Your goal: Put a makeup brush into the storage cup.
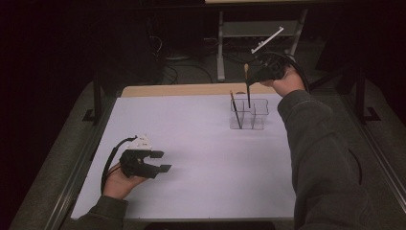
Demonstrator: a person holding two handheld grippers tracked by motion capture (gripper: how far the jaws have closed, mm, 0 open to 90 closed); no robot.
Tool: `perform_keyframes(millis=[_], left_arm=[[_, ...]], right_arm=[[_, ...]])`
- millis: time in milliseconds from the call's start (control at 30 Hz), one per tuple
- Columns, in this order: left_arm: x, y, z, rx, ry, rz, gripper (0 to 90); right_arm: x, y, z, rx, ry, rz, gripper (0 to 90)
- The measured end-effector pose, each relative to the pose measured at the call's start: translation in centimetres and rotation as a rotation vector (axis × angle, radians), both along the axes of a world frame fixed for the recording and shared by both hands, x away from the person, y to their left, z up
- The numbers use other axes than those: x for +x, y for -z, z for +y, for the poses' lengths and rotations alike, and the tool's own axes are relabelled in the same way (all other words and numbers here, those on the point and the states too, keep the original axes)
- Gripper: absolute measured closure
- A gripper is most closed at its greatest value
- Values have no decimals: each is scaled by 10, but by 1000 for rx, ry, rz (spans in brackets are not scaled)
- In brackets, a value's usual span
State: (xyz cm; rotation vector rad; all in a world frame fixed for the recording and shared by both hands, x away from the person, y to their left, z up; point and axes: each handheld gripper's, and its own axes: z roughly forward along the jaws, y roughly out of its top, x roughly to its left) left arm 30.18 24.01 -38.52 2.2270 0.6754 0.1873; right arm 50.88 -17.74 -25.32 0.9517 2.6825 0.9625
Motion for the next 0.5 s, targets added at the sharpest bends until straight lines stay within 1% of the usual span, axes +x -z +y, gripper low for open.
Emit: perform_keyframes(millis=[300, 500], left_arm=[[-1, 0, 0, 1, -4, 0, 362], [0, 0, 1, -4, -17, 4, 326]], right_arm=[[1, 7, -1, -13, 7, 3, 825], [0, 8, -1, -2, 10, 8, 826]])
